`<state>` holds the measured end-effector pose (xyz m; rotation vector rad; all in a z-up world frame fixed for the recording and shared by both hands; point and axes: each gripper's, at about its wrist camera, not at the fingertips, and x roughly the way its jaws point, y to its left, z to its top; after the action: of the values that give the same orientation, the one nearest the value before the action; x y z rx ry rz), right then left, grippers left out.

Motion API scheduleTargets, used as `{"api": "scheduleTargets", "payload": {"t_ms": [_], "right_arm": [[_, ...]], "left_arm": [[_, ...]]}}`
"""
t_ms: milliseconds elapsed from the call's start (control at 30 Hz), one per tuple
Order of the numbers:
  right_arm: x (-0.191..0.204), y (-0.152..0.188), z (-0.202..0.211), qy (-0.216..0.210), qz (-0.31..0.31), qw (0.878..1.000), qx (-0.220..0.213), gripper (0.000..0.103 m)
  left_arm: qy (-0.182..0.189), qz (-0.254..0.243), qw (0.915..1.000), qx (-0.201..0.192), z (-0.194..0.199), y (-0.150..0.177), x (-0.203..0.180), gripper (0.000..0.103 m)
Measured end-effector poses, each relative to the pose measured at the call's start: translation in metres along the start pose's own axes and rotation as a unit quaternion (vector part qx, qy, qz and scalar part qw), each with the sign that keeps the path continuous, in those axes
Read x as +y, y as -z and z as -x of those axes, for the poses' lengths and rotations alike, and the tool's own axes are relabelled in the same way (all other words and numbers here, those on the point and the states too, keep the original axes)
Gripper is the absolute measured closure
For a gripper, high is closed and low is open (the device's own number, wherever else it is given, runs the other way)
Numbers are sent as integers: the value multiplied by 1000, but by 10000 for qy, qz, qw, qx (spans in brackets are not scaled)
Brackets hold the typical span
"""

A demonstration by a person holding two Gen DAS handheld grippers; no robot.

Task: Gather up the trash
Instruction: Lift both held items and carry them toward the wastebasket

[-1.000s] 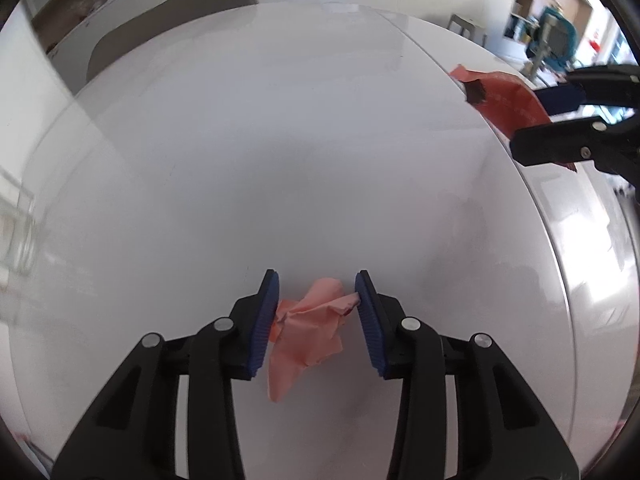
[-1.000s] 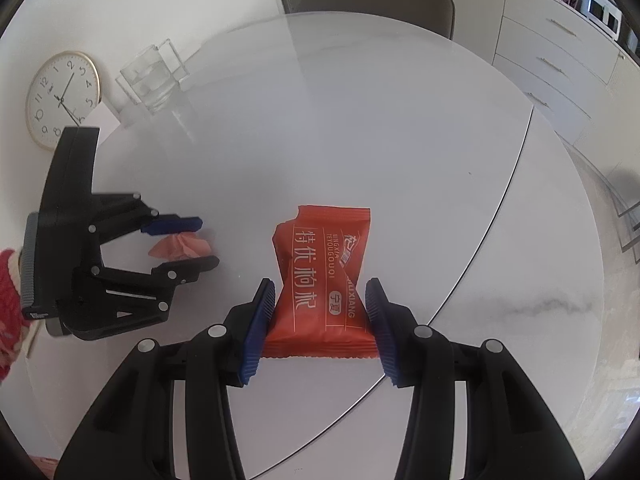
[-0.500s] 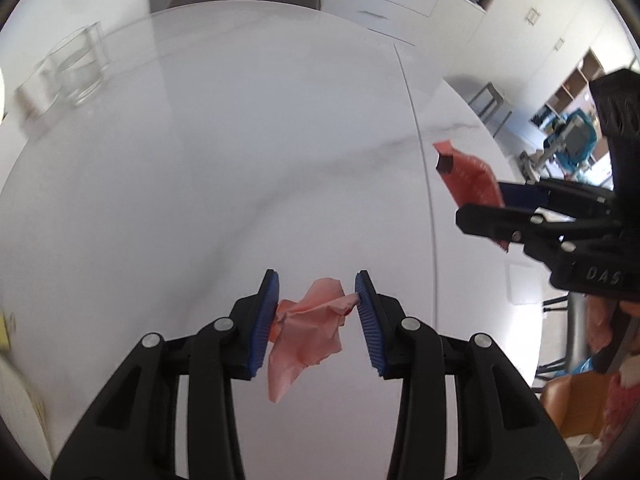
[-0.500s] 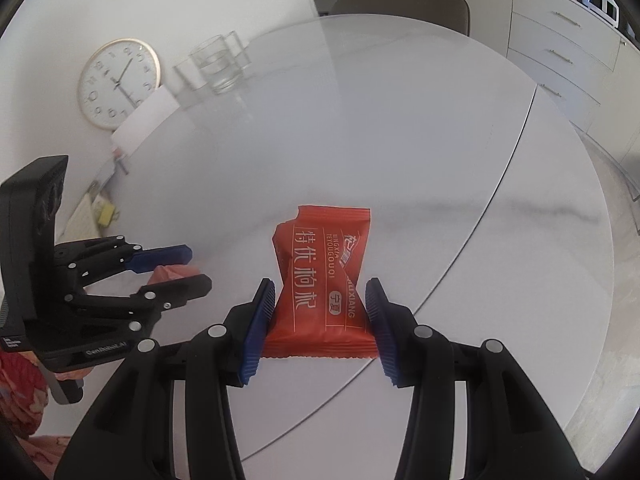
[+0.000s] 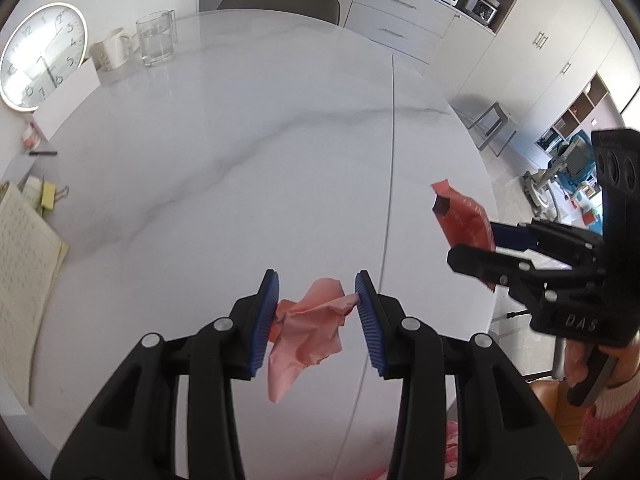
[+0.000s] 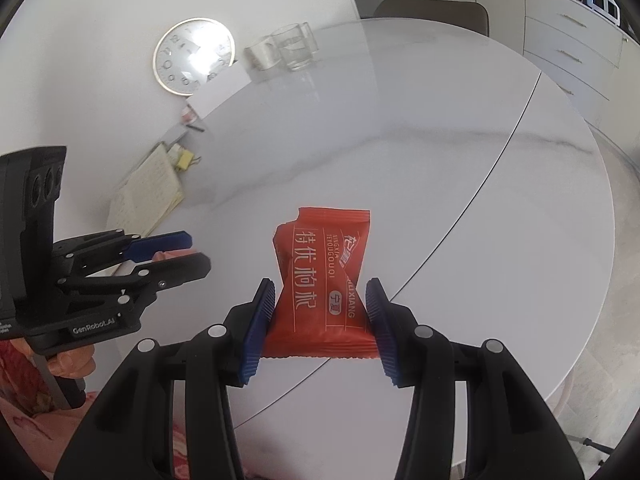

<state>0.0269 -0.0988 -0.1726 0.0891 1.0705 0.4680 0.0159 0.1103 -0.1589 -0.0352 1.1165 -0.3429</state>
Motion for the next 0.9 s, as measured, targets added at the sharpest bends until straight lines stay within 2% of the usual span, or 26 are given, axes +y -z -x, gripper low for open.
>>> {"api": "scheduleTargets", "payload": {"t_ms": [200,400,600,900], "right_arm": [[20,27,16,-58,46,10000,-46,55],[12,38,30,20,-32,9999,-161,55],[-25,62,54,229,-354,9987,-291,55],[-134,118,95,744,-1126,9901,-392,55]], "left_arm": [[46,-139,9999,-69,11,13,-16,64],[69,-328,9994,-68,15,22,-36,63],[171,-598,9981,20,6,26,-81,63],[446,-1020,9935,242,-28,29,-185,63]]}}
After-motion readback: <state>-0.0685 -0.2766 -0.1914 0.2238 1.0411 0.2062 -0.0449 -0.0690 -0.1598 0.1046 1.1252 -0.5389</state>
